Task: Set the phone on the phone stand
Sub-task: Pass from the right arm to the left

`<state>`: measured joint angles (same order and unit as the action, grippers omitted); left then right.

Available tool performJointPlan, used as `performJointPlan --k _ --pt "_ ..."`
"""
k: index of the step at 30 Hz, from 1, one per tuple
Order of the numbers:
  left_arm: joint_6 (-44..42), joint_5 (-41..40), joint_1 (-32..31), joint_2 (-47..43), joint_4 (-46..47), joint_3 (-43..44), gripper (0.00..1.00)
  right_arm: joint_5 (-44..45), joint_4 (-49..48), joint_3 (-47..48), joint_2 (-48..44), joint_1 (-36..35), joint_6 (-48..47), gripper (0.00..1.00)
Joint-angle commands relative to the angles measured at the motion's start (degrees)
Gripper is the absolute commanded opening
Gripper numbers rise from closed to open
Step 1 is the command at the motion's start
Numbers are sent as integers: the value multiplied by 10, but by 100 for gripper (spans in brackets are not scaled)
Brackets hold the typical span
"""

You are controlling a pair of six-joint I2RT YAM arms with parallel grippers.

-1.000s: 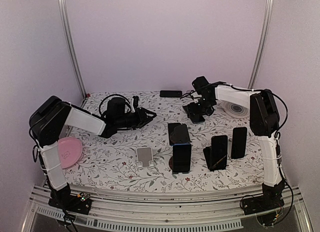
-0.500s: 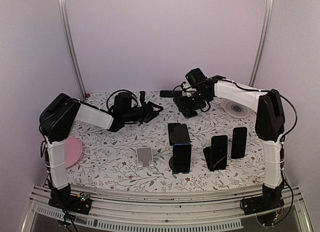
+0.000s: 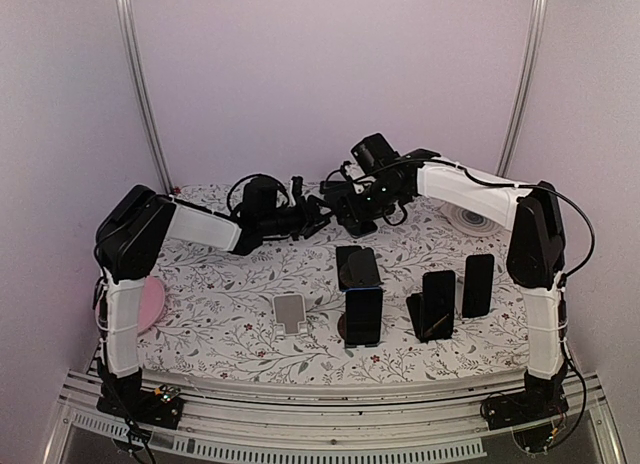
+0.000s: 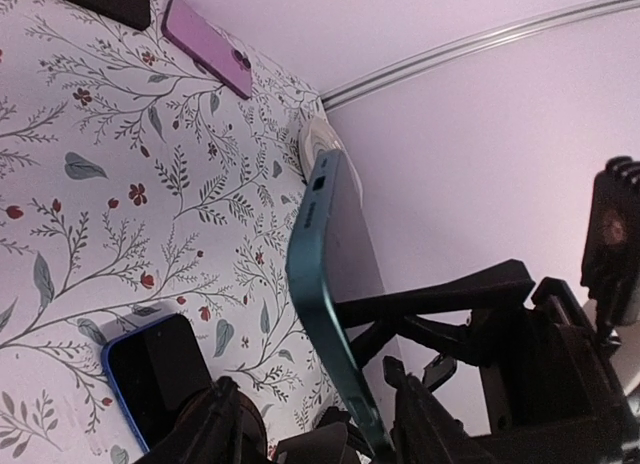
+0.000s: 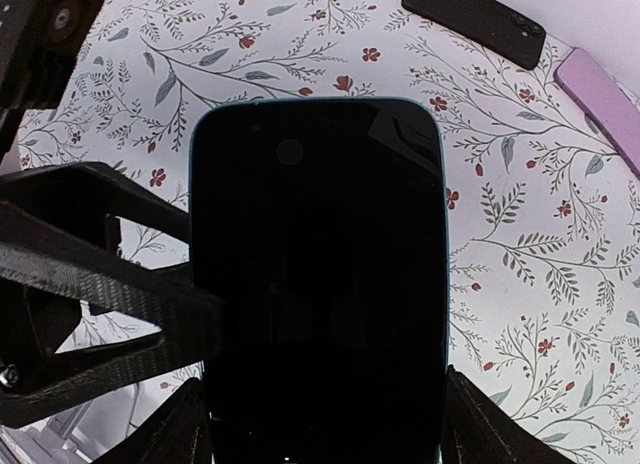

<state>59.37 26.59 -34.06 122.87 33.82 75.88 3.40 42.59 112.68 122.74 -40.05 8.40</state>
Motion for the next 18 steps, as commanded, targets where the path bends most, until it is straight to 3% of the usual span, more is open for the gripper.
performJointPlan --k 1,7,12,18 --pt "18 7 -4 20 -1 40 52 5 -12 27 -26 -9 8 73" --pt "40 17 -4 36 9 66 40 7 -9 29 -26 -14 6 73" --pt "56 34 -4 41 36 67 0 9 -6 28 -27 -17 6 73" --pt "22 42 -2 -1 43 37 0 15 -33 -12 -65 -19 6 80"
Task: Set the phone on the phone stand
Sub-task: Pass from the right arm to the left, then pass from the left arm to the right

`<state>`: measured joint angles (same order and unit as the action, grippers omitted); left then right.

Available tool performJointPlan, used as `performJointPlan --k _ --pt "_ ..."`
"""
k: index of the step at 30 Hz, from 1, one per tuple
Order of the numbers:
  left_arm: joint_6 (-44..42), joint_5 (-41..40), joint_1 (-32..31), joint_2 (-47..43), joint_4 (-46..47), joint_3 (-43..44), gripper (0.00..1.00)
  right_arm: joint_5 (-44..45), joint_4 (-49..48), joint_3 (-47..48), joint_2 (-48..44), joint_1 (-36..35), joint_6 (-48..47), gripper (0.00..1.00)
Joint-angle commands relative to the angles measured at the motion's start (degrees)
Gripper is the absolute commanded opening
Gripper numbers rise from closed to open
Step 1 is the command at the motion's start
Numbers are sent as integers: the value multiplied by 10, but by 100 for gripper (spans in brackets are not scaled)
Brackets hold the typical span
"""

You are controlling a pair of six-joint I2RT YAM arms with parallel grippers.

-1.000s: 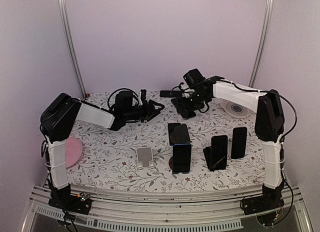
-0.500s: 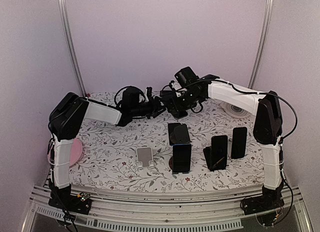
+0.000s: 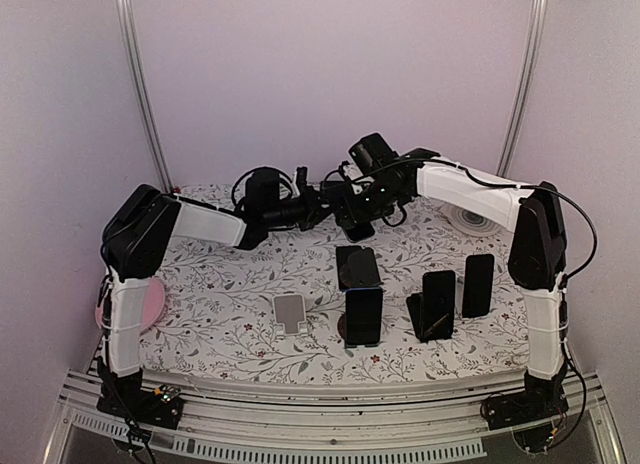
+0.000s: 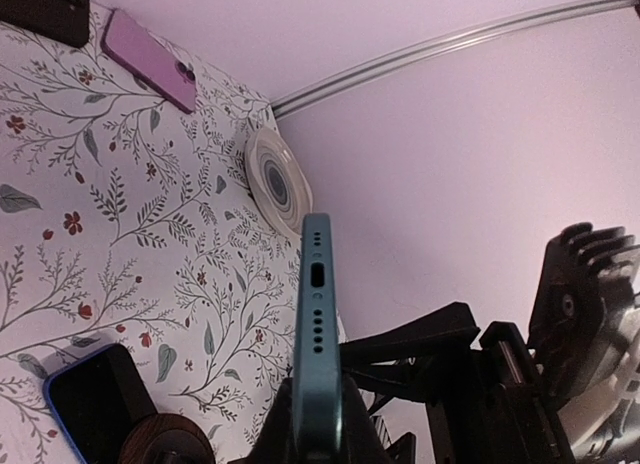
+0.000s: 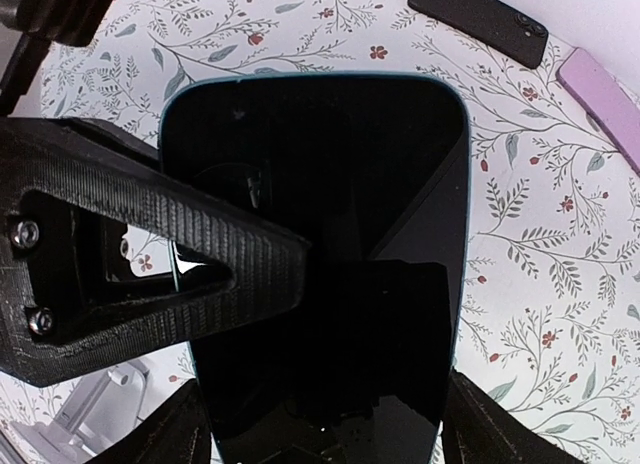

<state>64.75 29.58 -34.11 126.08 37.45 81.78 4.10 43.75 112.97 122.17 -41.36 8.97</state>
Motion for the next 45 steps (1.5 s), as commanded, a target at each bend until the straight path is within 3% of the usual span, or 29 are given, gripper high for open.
performJointPlan --k 1,7,16,20,26,34,38,45 --pt "-41 14 1 -46 8 -31 0 4 -56 -28 -73 -6 0 82" --pt "-85 45 14 -118 34 -99 0 -43 -136 -134 -157 -6 -2 99" --pt "-155 100 16 -265 118 -213 0 -105 -281 -305 -311 -6 26 99" --pt "-163 97 9 -317 140 -254 0 -152 -396 -398 -391 -6 69 99" --pt "-111 51 -3 -361 215 -307 0 -203 -612 -553 -456 -8 187 94" --pt "-38 -62 -53 -388 293 -359 0 -259 -807 -658 -466 -26 320 84" --pt "-19 -105 -70 -378 342 -370 0 -225 -827 -673 -460 -47 343 73" --pt "-17 -131 -88 -355 355 -343 0 -200 -891 -687 -438 -86 379 65"
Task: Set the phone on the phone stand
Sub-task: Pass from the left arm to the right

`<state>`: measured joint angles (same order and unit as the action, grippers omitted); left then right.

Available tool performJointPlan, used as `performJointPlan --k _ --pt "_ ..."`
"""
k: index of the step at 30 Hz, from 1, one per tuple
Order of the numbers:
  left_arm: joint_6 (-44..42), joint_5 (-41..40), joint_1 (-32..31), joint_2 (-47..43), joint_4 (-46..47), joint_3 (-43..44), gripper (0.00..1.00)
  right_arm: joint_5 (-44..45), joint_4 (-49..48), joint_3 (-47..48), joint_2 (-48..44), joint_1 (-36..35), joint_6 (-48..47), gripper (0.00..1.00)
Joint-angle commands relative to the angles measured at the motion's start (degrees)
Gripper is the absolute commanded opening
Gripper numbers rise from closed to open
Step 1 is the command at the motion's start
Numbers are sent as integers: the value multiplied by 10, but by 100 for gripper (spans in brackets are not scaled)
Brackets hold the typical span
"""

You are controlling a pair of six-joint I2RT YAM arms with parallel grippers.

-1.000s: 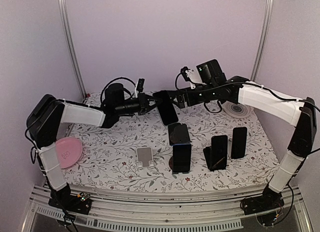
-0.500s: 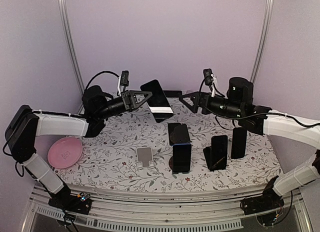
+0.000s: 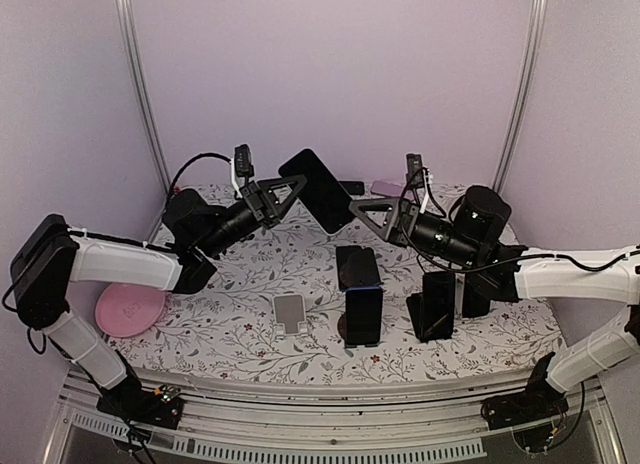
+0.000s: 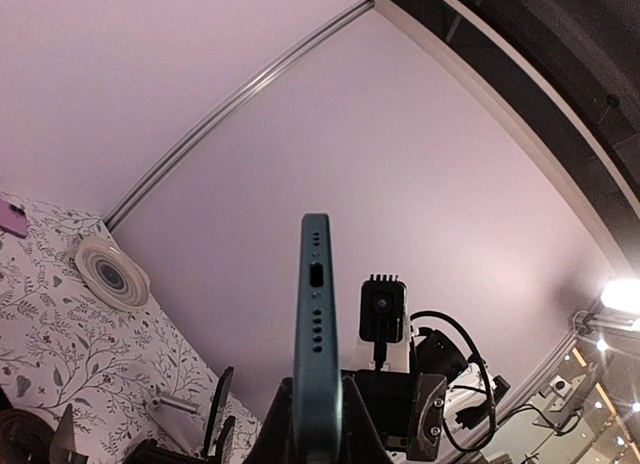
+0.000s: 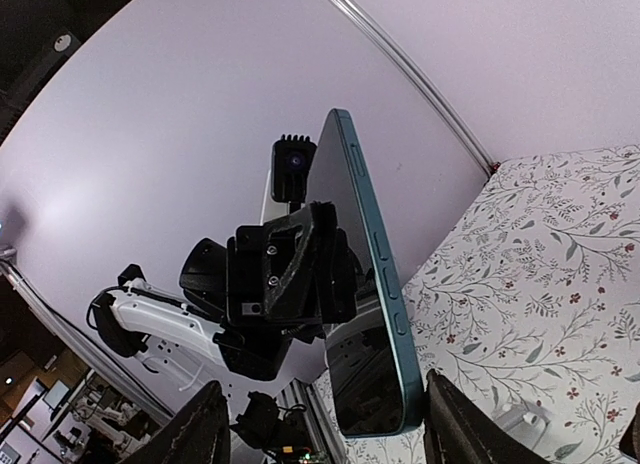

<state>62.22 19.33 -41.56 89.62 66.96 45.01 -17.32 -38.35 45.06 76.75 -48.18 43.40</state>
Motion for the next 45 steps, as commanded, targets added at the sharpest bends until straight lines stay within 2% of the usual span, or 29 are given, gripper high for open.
performJointPlan --k 1,10,17,18,21,26,30,36,40,45 --pt "8 -28 -17 13 60 30 0 13 -77 -6 22 -22 38 62" --pt "7 -20 -22 8 46 37 0 21 -133 -12 46 -40 64 42" --pt "26 -4 -24 6 55 25 0 13 -135 -1 54 -40 58 6" --pt "26 -2 -24 5 54 24 0 13 -134 -1 55 -40 58 4" --pt "20 3 -24 -2 50 19 10 12 -131 -2 51 -40 52 3" --pt "-23 -3 -23 -40 1 -4 45 2 -102 -4 32 -40 27 2" --pt "-45 6 -14 -70 -52 -23 64 -24 -46 8 15 -37 -11 2" --pt "-71 80 11 -89 -107 -35 74 -108 17 15 -6 1 -53 2" --pt "-110 157 21 -91 -138 -27 80 -175 86 39 -13 25 -79 2" --pt "-204 196 26 -109 -256 -5 84 -227 170 67 -26 37 -129 2"
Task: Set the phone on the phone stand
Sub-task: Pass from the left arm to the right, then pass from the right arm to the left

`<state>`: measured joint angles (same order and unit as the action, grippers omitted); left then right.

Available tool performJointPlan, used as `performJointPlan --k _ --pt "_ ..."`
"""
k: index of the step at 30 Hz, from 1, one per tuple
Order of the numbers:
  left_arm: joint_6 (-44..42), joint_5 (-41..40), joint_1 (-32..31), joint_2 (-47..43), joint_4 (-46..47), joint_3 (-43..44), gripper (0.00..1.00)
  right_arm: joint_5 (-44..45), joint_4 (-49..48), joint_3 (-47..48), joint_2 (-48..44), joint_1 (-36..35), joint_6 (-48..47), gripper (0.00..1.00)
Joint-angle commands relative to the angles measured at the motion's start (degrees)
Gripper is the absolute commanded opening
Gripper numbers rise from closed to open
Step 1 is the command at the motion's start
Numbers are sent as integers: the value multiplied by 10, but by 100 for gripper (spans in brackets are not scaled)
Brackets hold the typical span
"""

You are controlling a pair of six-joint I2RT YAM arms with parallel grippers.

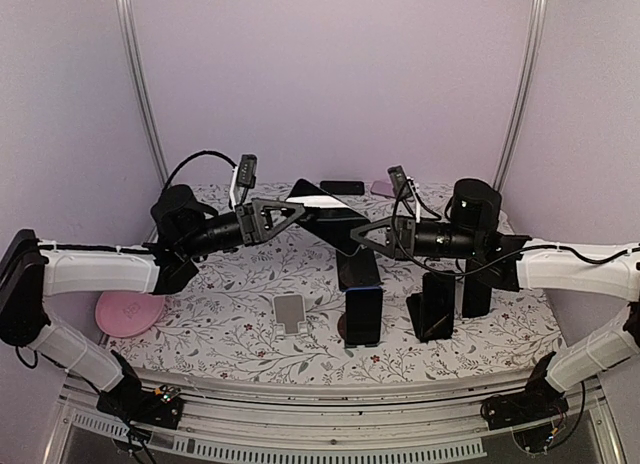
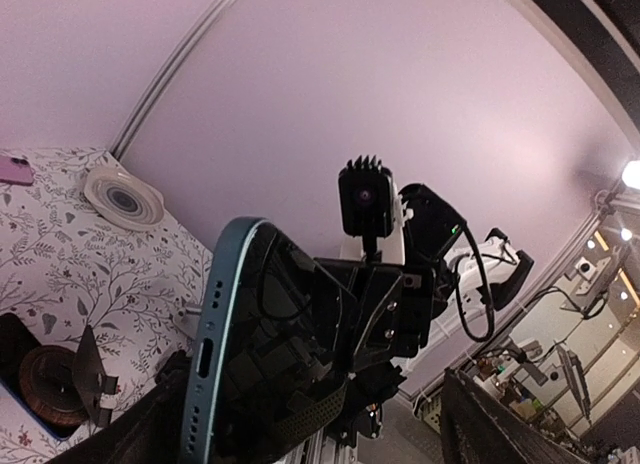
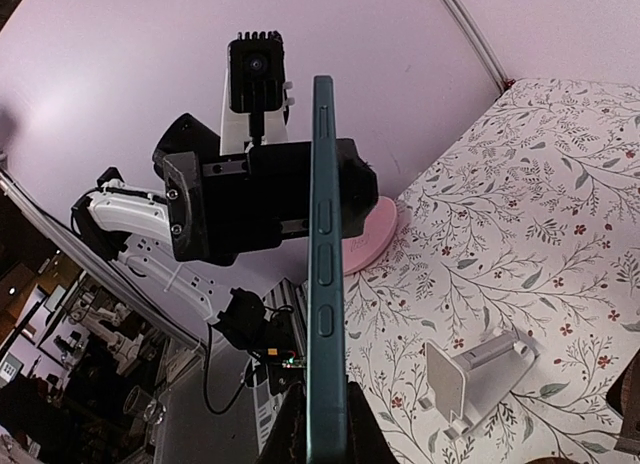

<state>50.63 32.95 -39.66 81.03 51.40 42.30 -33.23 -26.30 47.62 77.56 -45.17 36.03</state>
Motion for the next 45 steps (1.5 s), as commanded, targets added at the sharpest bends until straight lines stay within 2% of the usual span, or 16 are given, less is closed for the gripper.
performJointPlan --k 1,5,10,19,25,30,41,45 --pt "-106 67 8 -28 -126 29 84 -72 70 48 -36 8 -72 2" --pt "-187 74 9 -43 -242 61 84 -92 144 69 -42 9 -119 2" --pt "-250 80 10 -60 -316 76 81 -132 203 94 -42 9 -157 2" --pt "-318 111 10 -64 -402 116 72 -152 319 139 -36 8 -239 2" --pt "-348 145 9 -62 -438 132 71 -145 402 159 -36 9 -295 2" --pt "-370 168 -2 -49 -467 141 68 -136 430 166 -45 9 -320 2" --pt "-412 171 -40 -30 -516 155 48 -129 470 171 -41 9 -343 2" --pt "-418 177 -46 -25 -522 158 38 -126 480 175 -36 8 -348 2"
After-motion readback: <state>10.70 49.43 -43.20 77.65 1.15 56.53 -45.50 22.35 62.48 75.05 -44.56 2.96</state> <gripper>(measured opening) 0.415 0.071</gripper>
